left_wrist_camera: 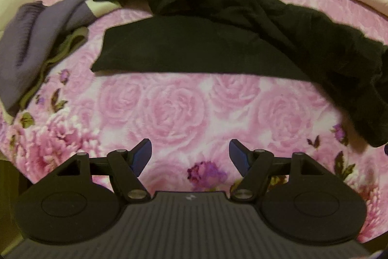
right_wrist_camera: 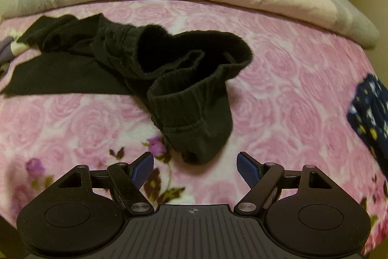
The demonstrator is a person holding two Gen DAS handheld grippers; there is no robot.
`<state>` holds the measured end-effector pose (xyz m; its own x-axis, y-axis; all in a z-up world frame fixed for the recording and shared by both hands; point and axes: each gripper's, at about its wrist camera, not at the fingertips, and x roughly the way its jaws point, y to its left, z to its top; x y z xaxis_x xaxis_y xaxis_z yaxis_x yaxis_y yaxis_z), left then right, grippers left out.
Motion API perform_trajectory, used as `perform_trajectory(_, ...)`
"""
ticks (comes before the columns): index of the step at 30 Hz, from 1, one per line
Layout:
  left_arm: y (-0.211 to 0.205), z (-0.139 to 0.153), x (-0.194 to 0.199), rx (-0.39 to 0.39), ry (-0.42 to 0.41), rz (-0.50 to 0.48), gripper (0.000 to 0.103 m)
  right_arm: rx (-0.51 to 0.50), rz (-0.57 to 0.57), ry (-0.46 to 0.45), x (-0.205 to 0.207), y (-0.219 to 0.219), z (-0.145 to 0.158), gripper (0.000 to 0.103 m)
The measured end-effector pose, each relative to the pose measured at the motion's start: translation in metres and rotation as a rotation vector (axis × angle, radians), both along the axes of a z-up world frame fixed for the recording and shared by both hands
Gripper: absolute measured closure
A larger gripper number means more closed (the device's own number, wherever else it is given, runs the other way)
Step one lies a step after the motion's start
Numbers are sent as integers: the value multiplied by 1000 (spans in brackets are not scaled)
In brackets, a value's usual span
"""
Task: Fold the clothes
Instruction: 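Move both tools over the spread trousers toward the legs and waistband, then grasp a trouser leg hem with the left tool while the right tool grasps the waistband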
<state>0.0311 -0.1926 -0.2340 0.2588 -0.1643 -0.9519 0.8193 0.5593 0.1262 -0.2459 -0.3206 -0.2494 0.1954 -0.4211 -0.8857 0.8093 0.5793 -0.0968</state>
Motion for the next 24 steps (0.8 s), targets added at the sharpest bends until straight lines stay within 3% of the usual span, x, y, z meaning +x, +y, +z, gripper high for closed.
perform_trajectory(8, -3, -58, 16, 32, 26, 8, 36, -169, 152, 19, 20, -14, -52, 25)
perform_trajectory(10, -3, -64, 19, 36, 21, 16, 36, -156, 188, -36, 18, -27, -56, 69)
perform_trajectory(11, -4, -64, 21, 33, 15, 20, 36, -116, 161, -88, 13, -38, -52, 76)
perform_trajectory(15, -11, -58, 28, 4, -2, 37, 36, 78, -180, -496, -53, -110, -10, 87)
perform_trajectory(17, -16, -53, 32, -16, -2, 45, 36, 171, -415, -751, -110, -150, 8, 87)
perform_trajectory(19, -21, -48, 34, -37, -5, 52, 36, 230, -579, -922, -154, -173, 20, 87)
perform_trajectory(24, -28, -44, 37, -75, -20, 70, 36, 159, -878, -1135, -232, -192, 38, 87)
